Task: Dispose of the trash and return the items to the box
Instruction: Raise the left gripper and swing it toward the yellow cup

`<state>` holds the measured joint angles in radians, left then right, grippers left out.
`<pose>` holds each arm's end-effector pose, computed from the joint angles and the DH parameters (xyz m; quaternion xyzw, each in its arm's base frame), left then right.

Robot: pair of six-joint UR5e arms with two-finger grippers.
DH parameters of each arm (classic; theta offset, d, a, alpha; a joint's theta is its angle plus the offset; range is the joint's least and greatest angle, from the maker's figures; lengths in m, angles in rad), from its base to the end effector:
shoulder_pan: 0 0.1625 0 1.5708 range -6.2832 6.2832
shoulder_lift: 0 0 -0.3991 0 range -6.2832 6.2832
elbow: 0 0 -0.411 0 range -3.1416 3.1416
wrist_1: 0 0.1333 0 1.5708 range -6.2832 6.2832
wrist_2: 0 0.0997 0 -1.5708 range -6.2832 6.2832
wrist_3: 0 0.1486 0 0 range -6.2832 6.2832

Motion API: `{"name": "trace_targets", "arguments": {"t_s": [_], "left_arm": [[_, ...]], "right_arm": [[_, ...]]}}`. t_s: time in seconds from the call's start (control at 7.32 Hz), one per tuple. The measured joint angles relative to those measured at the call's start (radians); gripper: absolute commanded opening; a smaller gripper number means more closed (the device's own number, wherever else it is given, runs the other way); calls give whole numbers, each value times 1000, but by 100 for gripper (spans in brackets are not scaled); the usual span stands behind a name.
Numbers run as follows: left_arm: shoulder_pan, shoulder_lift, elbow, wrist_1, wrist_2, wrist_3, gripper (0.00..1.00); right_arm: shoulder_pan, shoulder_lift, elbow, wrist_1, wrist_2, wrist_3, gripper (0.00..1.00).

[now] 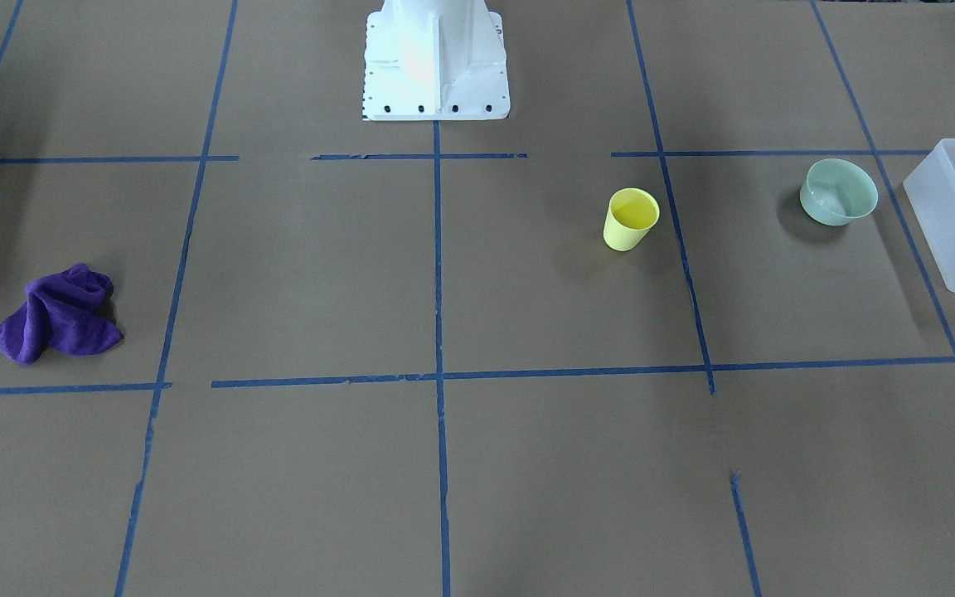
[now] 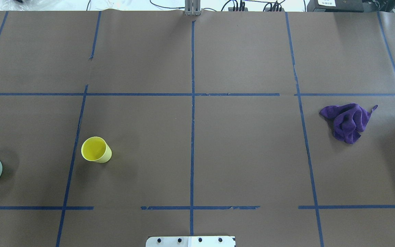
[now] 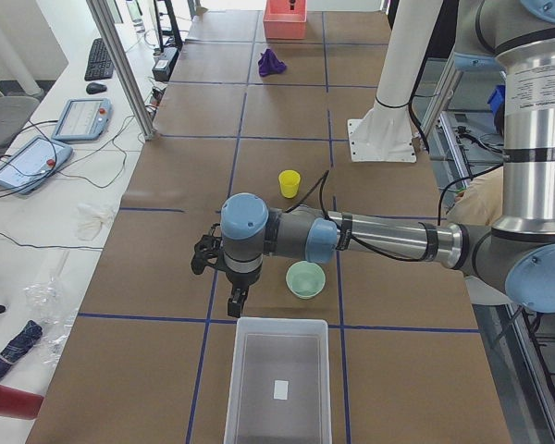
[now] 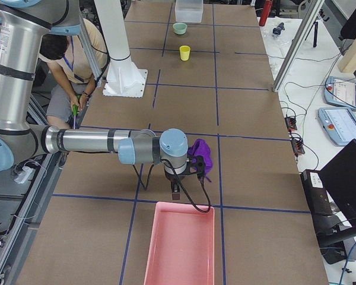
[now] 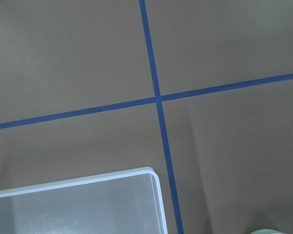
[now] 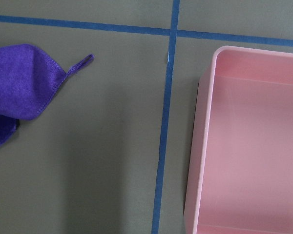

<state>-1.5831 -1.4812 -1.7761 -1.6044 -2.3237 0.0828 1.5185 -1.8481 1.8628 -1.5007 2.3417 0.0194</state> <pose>-0.0377 -0.4868 0.6049 0.0867 0.3629 0.0601 0.9258 0.0083 -0.4111 0.6381 0.0258 -0.3768 -0.0312 0.9254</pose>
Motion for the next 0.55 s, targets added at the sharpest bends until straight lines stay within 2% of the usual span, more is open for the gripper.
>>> {"name": "trace_targets", "arguments": {"t_s": [0.55], "left_arm": [[0,-2,-57,-12,21,1,100]], "right_arm": [[0,11,16,3,3,1,100]]}}
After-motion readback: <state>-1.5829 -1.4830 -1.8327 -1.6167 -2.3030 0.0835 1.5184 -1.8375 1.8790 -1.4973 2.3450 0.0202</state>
